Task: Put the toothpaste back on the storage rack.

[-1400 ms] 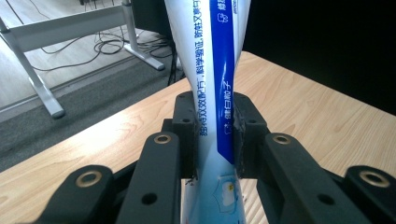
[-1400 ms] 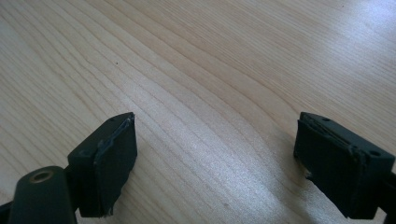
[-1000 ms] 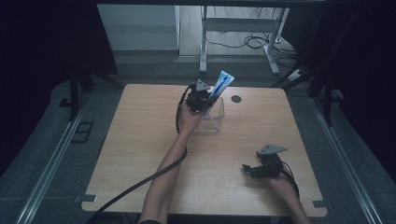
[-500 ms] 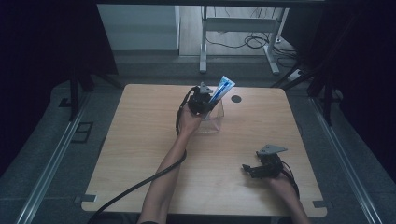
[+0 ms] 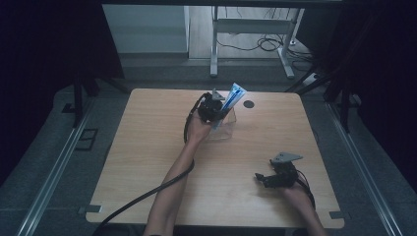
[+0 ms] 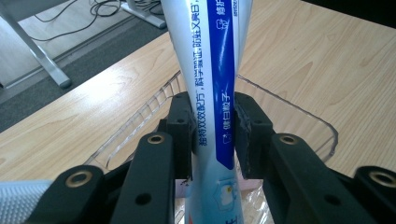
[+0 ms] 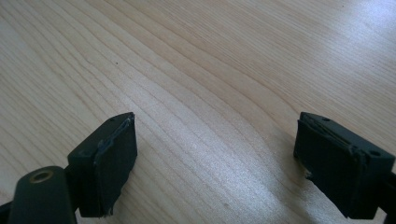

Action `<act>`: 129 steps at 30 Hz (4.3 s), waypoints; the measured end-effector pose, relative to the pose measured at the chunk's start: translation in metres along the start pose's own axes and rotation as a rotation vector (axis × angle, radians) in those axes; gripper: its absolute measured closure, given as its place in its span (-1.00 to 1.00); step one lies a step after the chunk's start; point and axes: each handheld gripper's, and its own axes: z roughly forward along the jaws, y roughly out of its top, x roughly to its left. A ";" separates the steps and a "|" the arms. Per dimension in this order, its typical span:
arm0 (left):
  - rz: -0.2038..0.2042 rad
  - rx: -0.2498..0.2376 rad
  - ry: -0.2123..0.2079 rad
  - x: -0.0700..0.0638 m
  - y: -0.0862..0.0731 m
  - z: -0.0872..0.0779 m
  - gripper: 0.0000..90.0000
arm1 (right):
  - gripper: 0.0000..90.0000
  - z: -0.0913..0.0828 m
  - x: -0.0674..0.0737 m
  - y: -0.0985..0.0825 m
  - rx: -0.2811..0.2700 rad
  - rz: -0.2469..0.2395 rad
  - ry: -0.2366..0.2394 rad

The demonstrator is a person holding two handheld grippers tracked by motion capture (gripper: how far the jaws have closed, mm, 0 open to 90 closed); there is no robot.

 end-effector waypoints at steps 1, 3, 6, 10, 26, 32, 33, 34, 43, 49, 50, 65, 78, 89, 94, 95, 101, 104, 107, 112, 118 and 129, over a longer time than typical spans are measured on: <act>0.003 0.003 0.000 0.000 0.000 0.000 0.56 | -0.70 0.000 0.000 0.000 0.000 0.000 0.001; 0.009 0.008 -0.001 0.000 0.001 -0.001 0.55 | -0.70 0.000 0.000 0.000 0.000 0.000 0.000; 0.013 0.034 0.021 0.000 0.000 0.000 0.49 | -0.70 0.000 0.000 0.000 0.000 0.000 0.000; -0.003 0.023 0.002 0.003 -0.004 -0.003 0.47 | -0.70 0.000 0.000 0.000 0.000 0.000 0.000; -0.028 -0.001 -0.030 0.006 -0.008 -0.010 0.28 | -0.70 0.000 0.000 0.000 -0.001 -0.002 -0.001; -0.042 -0.023 -0.047 0.006 -0.009 -0.015 0.03 | -0.70 0.000 0.000 0.000 -0.001 -0.001 -0.001; -0.051 -0.025 -0.061 0.006 -0.009 -0.016 -0.04 | -0.70 0.000 0.000 0.000 -0.001 -0.001 -0.001; -0.049 -0.021 -0.062 0.006 -0.008 -0.017 -0.10 | -0.70 0.000 0.000 0.000 0.000 -0.001 -0.001; -0.057 -0.028 -0.057 0.006 -0.011 -0.031 -0.23 | -0.70 0.000 0.000 0.000 -0.001 -0.001 -0.002; -0.067 -0.034 -0.073 0.005 -0.013 -0.040 -0.23 | -0.70 0.000 0.000 0.000 0.000 -0.002 -0.003; -0.066 -0.034 -0.077 0.005 -0.013 -0.041 -0.23 | -0.70 0.000 0.000 0.000 0.000 -0.002 -0.004; -0.086 -0.026 -0.121 0.001 -0.020 -0.051 -0.34 | -0.70 0.000 0.000 0.000 0.000 -0.002 -0.003; -0.084 -0.024 -0.153 -0.008 -0.021 -0.064 -0.53 | -0.70 0.000 0.000 0.000 0.000 0.000 -0.002; -0.105 -0.025 -0.181 -0.012 -0.029 -0.081 -0.64 | -0.70 0.000 0.000 0.000 0.001 -0.001 -0.002; -0.121 -0.027 -0.193 -0.012 -0.034 -0.090 -0.65 | -0.70 0.000 0.000 0.000 0.000 -0.001 -0.003; -0.122 -0.026 -0.194 -0.012 -0.035 -0.091 -0.65 | -0.70 0.000 0.000 0.000 0.000 -0.001 -0.003; -0.129 -0.023 -0.201 -0.013 -0.045 -0.096 -0.67 | -0.70 0.000 0.000 0.000 0.000 -0.001 -0.002; -0.128 -0.020 -0.200 -0.014 -0.051 -0.098 -0.68 | -0.70 0.000 0.000 0.000 0.000 -0.002 -0.002; -0.132 -0.026 -0.202 -0.014 -0.057 -0.100 -0.68 | -0.70 0.000 0.000 0.000 0.000 -0.001 -0.002; -0.131 -0.025 -0.194 -0.016 -0.068 -0.104 -0.69 | -0.70 0.000 0.000 0.000 0.000 0.001 -0.001; -0.112 -0.018 -0.169 -0.019 -0.080 -0.108 -0.70 | -0.70 0.000 0.001 0.000 0.000 0.000 -0.002; -0.111 -0.006 -0.137 -0.022 -0.109 -0.112 -0.71 | -0.70 0.000 0.001 0.000 0.000 0.001 -0.001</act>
